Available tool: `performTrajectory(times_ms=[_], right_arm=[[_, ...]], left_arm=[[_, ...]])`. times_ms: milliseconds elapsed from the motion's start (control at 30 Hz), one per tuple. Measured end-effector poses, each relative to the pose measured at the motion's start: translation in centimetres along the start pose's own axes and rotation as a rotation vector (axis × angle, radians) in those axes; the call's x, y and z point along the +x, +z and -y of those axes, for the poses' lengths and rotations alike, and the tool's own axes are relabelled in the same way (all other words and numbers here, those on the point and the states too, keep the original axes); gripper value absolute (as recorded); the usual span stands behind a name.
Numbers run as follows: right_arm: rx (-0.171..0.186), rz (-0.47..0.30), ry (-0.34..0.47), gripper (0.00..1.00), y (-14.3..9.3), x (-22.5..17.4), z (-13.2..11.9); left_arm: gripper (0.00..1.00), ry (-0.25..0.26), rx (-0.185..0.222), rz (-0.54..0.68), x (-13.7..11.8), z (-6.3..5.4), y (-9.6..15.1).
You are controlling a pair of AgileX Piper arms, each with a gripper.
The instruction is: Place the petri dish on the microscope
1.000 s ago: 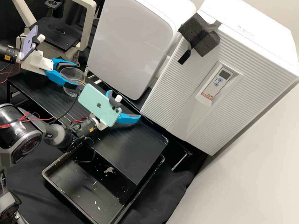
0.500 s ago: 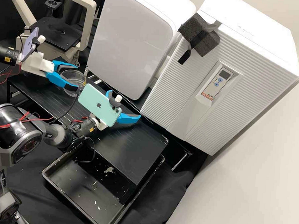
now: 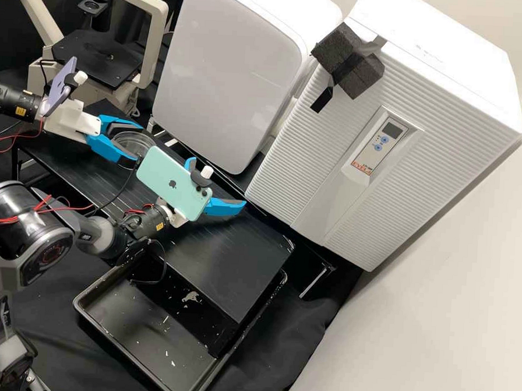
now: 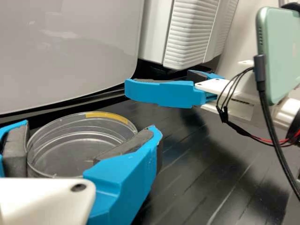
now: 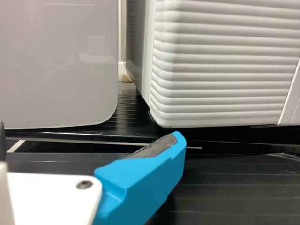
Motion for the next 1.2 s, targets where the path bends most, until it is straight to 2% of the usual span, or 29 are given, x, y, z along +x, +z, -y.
performTrajectory(times_ms=[467, 667, 700, 1200], right_arm=[[0.000, 0.000, 0.000, 1.00, 0.00, 0.00, 0.00], [0.000, 0.000, 0.000, 1.00, 0.00, 0.00, 0.00], [0.000, 0.000, 0.000, 1.00, 0.00, 0.00, 0.00], [0.000, 0.000, 0.000, 1.00, 0.00, 0.00, 0.00]], left_arm=[[0.00, -0.008, -0.019, -0.016, -0.01, 0.37, -0.25], [0.00, -0.013, -0.003, -0.016, -0.17, 0.68, -0.35], [1.00, -0.014, 0.000, -0.015, -0.20, 0.74, -0.36], [1.00, -0.014, 0.006, -0.009, -0.57, 0.96, -0.31]])
